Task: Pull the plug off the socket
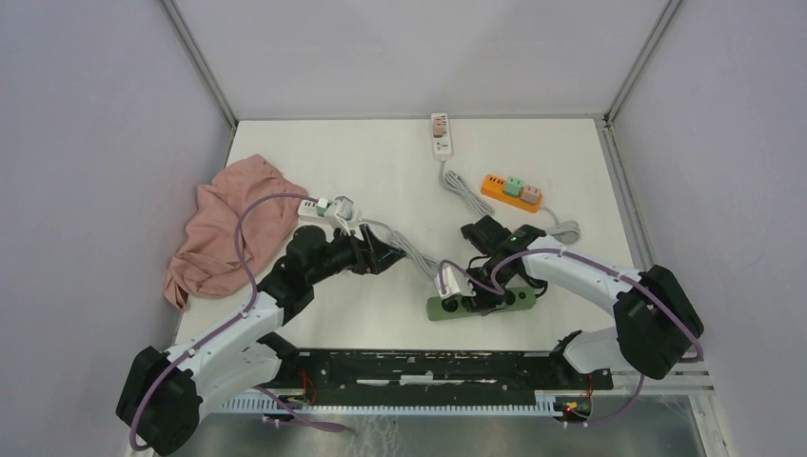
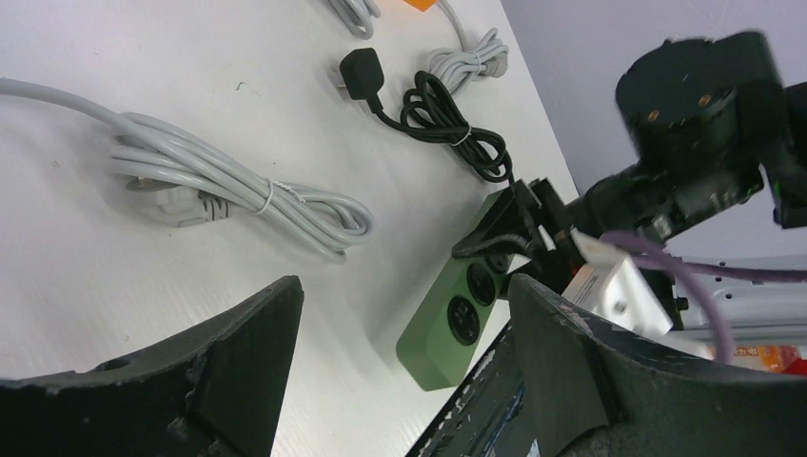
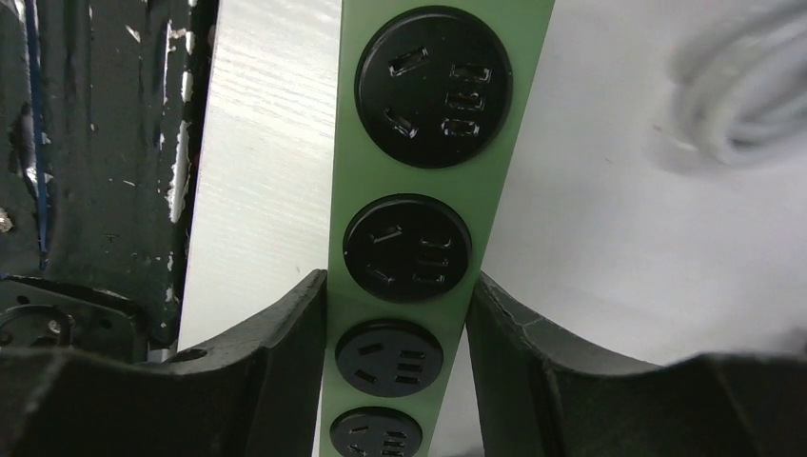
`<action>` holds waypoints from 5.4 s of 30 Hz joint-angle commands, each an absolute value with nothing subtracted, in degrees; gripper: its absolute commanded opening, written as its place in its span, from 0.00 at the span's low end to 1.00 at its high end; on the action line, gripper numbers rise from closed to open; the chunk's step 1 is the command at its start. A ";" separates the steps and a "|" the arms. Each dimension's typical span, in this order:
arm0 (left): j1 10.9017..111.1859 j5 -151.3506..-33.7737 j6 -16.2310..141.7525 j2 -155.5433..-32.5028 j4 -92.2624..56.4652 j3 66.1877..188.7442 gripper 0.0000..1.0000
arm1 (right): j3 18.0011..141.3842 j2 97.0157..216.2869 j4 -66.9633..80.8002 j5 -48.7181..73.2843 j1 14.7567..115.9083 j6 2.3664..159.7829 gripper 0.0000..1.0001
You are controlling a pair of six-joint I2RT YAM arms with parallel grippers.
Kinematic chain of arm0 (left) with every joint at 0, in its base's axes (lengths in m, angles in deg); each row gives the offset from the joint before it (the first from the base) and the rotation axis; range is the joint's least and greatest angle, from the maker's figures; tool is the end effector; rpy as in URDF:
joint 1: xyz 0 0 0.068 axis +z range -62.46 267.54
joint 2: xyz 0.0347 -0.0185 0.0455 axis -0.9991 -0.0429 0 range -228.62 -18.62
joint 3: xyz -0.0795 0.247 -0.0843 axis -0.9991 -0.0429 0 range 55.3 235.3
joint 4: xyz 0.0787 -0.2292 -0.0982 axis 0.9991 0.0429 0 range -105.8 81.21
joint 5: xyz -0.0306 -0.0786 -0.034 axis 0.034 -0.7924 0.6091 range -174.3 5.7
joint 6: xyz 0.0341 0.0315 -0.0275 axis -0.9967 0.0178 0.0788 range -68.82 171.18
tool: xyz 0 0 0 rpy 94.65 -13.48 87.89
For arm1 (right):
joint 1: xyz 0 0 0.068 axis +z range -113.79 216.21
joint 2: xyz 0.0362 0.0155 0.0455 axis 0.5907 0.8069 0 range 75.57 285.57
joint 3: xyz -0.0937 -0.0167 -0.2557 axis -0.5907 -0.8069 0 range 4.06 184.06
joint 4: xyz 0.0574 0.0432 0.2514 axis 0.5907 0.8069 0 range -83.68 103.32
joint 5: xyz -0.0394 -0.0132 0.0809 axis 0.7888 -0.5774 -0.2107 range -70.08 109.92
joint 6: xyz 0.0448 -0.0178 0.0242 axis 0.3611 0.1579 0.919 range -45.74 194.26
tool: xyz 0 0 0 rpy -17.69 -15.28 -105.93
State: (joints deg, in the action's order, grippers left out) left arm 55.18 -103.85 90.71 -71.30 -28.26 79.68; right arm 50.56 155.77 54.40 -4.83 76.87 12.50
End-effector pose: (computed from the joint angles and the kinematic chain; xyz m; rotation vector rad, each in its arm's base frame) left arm 0.1689 -0.1212 0.2308 0.1342 1.9997 -1.1590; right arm 0.1629 0.1594 0.1823 -2.2627 1.7604 0.5807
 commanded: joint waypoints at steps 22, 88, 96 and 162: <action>55.30 -102.87 85.11 -67.17 -24.61 81.28 0.85 | 91.60 141.53 66.01 -33.98 24.40 39.78 0.00; 55.36 -101.12 85.46 -62.78 -23.35 79.48 0.86 | 127.47 208.91 53.70 7.40 28.24 52.53 0.21; 55.35 -101.44 85.94 -62.49 -23.35 79.63 0.86 | 128.00 210.28 52.56 10.67 28.42 53.60 0.48; 55.26 -61.23 116.00 -96.11 1.40 102.17 0.84 | 56.23 134.66 22.65 -37.96 27.02 75.85 0.81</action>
State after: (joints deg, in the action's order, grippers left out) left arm 55.18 -68.55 111.36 -89.18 -6.32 95.44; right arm 61.38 137.44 33.68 -34.31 27.60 71.71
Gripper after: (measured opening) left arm 0.850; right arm 0.819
